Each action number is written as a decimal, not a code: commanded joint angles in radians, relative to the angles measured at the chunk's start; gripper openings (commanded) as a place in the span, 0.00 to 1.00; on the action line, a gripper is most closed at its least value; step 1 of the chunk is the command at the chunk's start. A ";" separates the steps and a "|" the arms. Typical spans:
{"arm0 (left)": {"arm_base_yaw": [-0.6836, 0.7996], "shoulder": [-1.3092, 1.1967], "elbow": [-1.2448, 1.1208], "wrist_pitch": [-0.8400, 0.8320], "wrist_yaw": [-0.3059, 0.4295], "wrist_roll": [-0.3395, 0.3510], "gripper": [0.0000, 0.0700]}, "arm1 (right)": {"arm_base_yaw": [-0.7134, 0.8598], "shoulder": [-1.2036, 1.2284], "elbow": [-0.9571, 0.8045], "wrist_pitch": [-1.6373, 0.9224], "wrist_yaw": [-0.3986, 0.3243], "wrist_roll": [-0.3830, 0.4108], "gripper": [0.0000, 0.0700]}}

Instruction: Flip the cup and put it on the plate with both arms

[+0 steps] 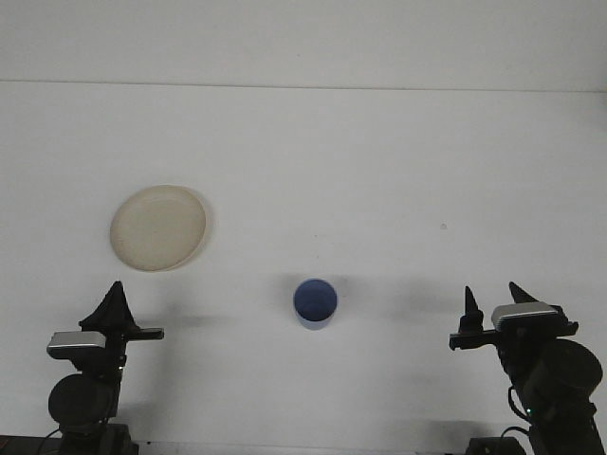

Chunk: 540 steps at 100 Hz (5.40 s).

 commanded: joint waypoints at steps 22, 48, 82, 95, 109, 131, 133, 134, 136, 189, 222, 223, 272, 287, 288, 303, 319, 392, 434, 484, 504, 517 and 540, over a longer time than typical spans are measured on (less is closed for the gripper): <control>0.001 -0.001 -0.020 0.015 -0.003 0.002 0.02 | 0.001 0.003 0.008 0.012 0.000 0.013 0.69; 0.001 0.000 0.044 -0.029 -0.002 -0.004 0.02 | 0.001 0.003 0.008 0.012 0.000 0.013 0.69; 0.001 0.170 0.425 -0.368 0.034 -0.074 0.02 | 0.001 0.003 0.008 0.012 0.000 0.013 0.69; 0.001 0.322 0.603 -0.533 0.104 -0.074 0.02 | 0.001 0.003 0.008 0.012 0.000 0.013 0.69; 0.001 0.499 0.774 -0.723 0.133 -0.073 0.02 | 0.001 0.003 0.008 0.013 0.000 0.013 0.69; 0.001 0.718 0.927 -0.940 0.132 -0.062 0.02 | 0.001 0.003 0.008 0.013 0.000 0.013 0.69; 0.001 0.732 0.932 -0.952 0.133 -0.062 0.02 | 0.001 0.003 0.008 0.013 0.000 0.013 0.69; 0.001 0.739 0.934 -0.957 0.132 -0.062 0.02 | 0.001 0.003 0.008 0.013 0.000 0.013 0.69; 0.001 0.751 0.937 -0.966 0.132 -0.062 0.02 | 0.001 0.003 0.008 0.013 0.000 0.013 0.69; 0.001 0.797 0.938 -0.981 0.132 -0.063 0.37 | 0.001 0.003 0.008 0.016 0.000 0.013 0.69; -0.003 0.798 0.942 -0.983 0.132 -0.051 0.80 | 0.001 0.003 0.008 0.019 0.000 0.013 0.69; -0.003 0.799 0.943 -0.984 0.133 -0.051 0.80 | 0.001 0.003 0.008 0.019 0.000 0.013 0.69; -0.328 1.061 1.203 -1.078 0.212 -0.166 0.79 | 0.001 0.003 0.008 0.019 0.000 0.013 0.69; -0.472 1.207 1.296 -1.058 0.211 -0.187 0.79 | 0.001 0.003 0.008 0.019 0.000 0.013 0.69; -0.480 1.215 1.301 -1.057 0.211 -0.187 0.79 | 0.001 0.003 0.008 0.019 0.000 0.013 0.69; -0.592 1.361 1.388 -1.056 0.211 -0.199 0.79 | 0.001 0.003 0.008 0.019 0.000 0.013 0.69; -0.675 1.489 1.450 -1.056 0.211 -0.199 0.79 | 0.001 0.003 0.008 0.019 0.000 0.013 0.69; -0.734 1.770 1.467 -0.999 0.211 -0.198 0.79 | 0.001 0.003 0.008 0.018 0.000 0.013 0.69; -0.736 1.800 1.467 -0.981 0.211 -0.193 0.39 | 0.001 0.003 0.008 0.018 0.000 0.013 0.69; -0.715 1.797 1.551 -1.073 0.211 -0.142 0.01 | 0.001 0.003 0.008 0.018 0.000 0.012 0.69; -0.625 1.746 1.635 -1.151 0.172 -0.125 0.02 | 0.001 0.003 0.008 0.018 0.000 0.009 0.69; -0.519 1.679 1.643 -1.199 0.118 -0.105 0.02 | 0.001 0.003 0.008 0.018 0.000 0.009 0.69; -0.237 1.614 1.642 -1.268 0.056 -0.058 0.02 | 0.001 0.003 0.008 0.019 0.000 0.009 0.69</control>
